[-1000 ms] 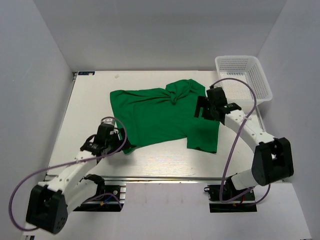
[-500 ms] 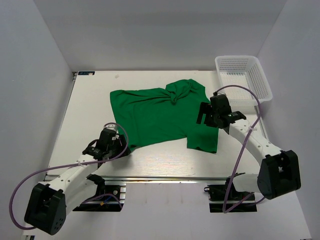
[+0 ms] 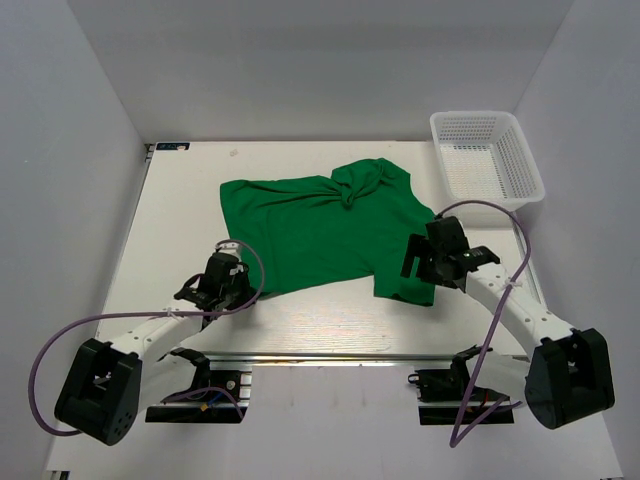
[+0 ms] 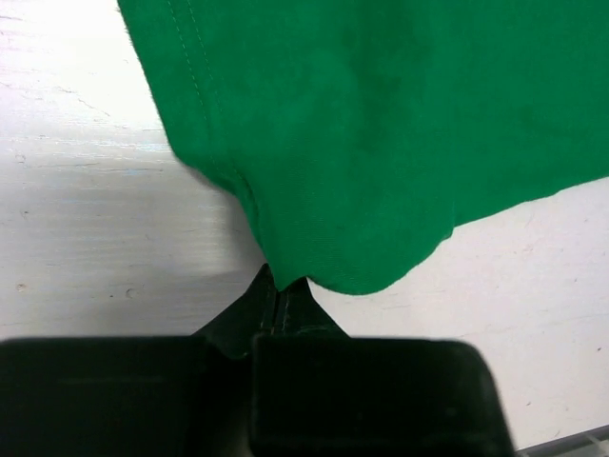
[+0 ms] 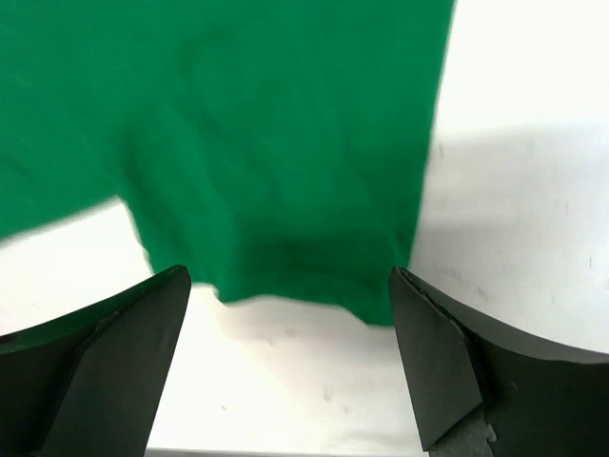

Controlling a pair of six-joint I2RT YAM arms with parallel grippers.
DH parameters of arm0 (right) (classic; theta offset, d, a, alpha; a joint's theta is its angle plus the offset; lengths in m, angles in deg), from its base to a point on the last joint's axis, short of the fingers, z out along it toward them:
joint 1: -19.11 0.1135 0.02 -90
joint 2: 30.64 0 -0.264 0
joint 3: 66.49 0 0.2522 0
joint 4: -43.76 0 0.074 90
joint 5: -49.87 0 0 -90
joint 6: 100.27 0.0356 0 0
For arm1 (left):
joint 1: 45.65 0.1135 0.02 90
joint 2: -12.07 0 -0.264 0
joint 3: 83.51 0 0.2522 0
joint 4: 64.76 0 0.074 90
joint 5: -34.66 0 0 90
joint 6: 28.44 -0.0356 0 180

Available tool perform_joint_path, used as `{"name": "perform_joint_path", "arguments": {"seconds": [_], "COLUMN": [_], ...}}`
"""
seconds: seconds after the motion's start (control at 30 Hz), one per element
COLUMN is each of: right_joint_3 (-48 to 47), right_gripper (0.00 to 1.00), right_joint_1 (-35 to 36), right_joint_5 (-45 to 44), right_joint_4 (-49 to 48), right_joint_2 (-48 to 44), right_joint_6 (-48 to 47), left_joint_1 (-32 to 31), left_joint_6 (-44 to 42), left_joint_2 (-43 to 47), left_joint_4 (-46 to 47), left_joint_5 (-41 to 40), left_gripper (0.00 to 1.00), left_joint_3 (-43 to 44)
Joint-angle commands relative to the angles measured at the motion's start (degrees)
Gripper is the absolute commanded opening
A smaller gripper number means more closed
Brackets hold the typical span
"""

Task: Fold and stack the t-shirts
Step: Flatten out the tshirt

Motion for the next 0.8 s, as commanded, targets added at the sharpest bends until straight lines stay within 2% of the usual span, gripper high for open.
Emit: {"name": "perform_joint_path", "arguments": {"seconds": [0.0, 0.2, 0.43, 0.5, 0.53, 0.57, 0.67, 0.7, 0.73, 0.77], "right_joint_3": [2.88, 6.57, 8.32, 8.60, 8.77, 8.95, 9.12, 9.04, 8.77, 8.77], "right_gripper": [0.90, 0.90, 0.82, 0.77, 0.73, 0.57, 0.29, 0.14, 0.05, 0.00], "right_joint_1": [-0.12, -0.74, -2.14, -2.23, -2.41, -2.58, -2.58, -2.58, -2.67, -2.59], "right_joint_5": [1.52, -1.64, -2.79, -2.35, -2.26, -2.35, -0.51, -0.16, -0.50, -1.03], "right_joint_4": [4.25, 3.03, -1.80, -3.47, -3.65, -4.18, -3.83, -3.14, -2.61, -1.56], "right_joint_2": [-2.27, -1.75, 4.39, 5.54, 6.42, 6.51, 6.78, 5.38, 4.85, 3.97], "right_joint_6": [2.59, 4.62, 6.55, 7.25, 7.60, 7.96, 8.84, 8.93, 9.10, 9.36], "left_joint_1": [-0.24, -0.24, -0.24, -0.24, -0.24, -0.24, -0.24, -0.24, -0.24, -0.24], "left_joint_6": [-1.48, -1.48, -2.01, -2.01, -2.01, -2.01, -2.01, -2.01, -2.01, -2.01], "left_joint_2": [1.16, 3.01, 4.24, 4.76, 4.77, 4.77, 4.77, 5.29, 5.81, 5.82], "left_joint_4": [0.61, -1.50, -3.35, -3.35, -3.35, -3.35, -3.87, -3.87, -4.74, -5.54], "left_joint_5": [0.52, 1.04, 0.52, 0.52, 0.52, 1.04, 1.04, 1.04, 1.04, 1.04], "left_gripper": [0.00, 0.00, 0.00, 0.00, 0.00, 0.00, 0.00, 0.00, 0.00, 0.00], "left_joint_3": [0.54, 0.54, 1.06, 1.06, 1.06, 1.06, 1.67, 1.68, 2.20, 2.99]}}
